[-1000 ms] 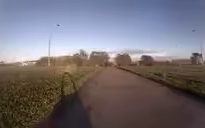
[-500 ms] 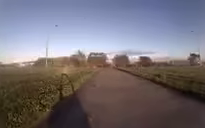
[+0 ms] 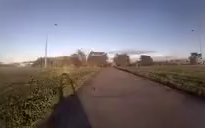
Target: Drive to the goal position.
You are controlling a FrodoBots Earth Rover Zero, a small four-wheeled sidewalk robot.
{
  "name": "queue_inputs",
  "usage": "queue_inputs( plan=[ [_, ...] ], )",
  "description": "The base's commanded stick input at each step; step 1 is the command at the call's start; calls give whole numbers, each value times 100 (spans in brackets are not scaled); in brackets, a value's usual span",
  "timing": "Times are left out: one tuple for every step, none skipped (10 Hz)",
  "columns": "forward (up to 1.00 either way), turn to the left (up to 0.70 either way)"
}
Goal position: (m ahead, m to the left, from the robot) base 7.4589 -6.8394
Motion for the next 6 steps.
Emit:
queue_inputs(
  plan=[
    [70,0],
    [70,0],
    [70,0],
    [70,0],
    [70,0],
    [70,0]
  ],
)
